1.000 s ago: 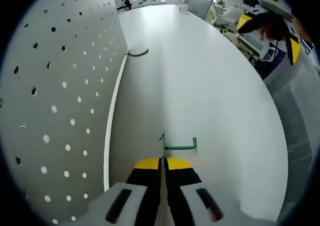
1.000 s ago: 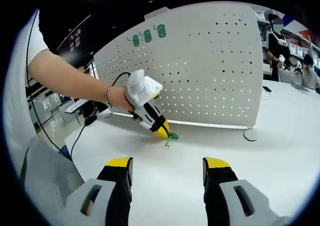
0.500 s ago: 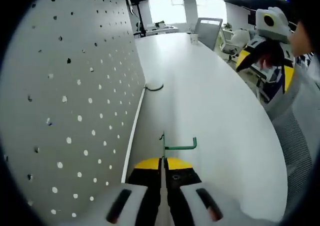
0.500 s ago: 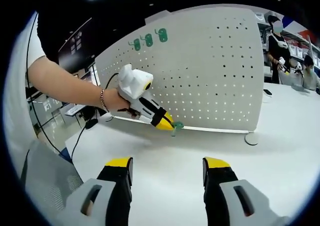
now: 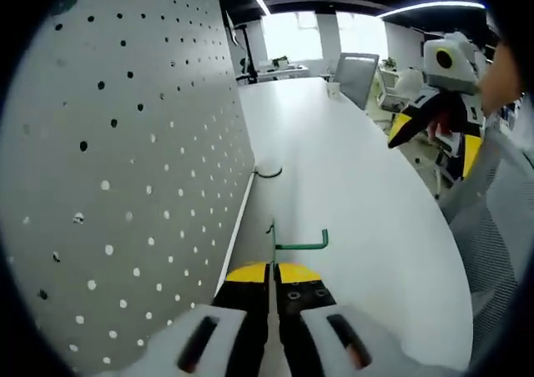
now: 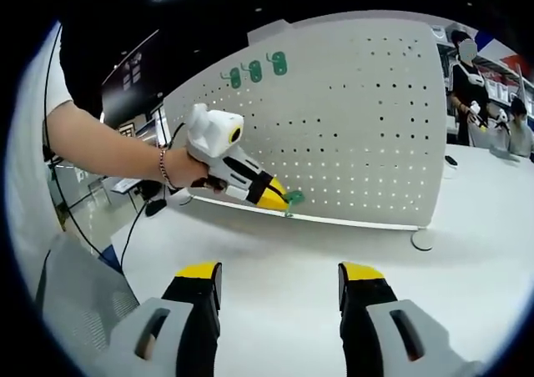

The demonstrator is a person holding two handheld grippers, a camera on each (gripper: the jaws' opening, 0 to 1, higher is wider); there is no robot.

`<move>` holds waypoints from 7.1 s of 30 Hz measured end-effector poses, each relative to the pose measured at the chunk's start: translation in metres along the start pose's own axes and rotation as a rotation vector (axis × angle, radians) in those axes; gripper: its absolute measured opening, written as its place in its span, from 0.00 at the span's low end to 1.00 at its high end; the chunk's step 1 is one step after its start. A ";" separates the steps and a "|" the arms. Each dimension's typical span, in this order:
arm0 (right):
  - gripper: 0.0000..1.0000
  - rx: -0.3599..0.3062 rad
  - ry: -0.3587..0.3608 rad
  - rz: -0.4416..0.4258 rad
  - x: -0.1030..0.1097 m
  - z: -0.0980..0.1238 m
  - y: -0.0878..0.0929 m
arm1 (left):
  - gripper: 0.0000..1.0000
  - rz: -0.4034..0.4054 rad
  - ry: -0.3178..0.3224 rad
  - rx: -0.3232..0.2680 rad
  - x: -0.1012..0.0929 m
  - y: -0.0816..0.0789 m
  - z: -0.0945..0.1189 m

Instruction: Insert the hook assembly into the mounting plate slot until the hook locks in place.

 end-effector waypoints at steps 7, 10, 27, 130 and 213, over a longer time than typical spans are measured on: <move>0.54 -0.009 -0.003 0.006 0.002 0.000 -0.004 | 0.01 0.023 -0.049 -0.052 0.005 -0.008 0.016; 0.55 -0.011 -0.006 0.007 0.003 0.000 -0.004 | 0.01 0.031 -0.061 -0.072 0.004 -0.011 0.022; 0.55 -0.030 -0.026 0.016 0.013 -0.002 -0.008 | 0.01 0.127 -0.144 -0.218 0.000 -0.021 0.055; 0.49 -0.402 -0.315 -0.058 0.087 -0.017 -0.099 | 0.02 0.335 -0.353 -0.569 -0.050 -0.045 0.162; 0.04 -0.369 -0.330 -0.118 0.122 -0.079 -0.126 | 0.02 0.360 -0.409 -0.556 -0.051 -0.041 0.170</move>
Point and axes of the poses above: the point that each gripper's makers call its tool centre point, and the gripper's own axes: z roughly backward along the fingers, x roughly to its left, y roughly out of its underside, the point moved 2 cm from there along z, roughly backward along the fingers, and after that the axes turned 2 degrees about -y, right-handed, at the moved point
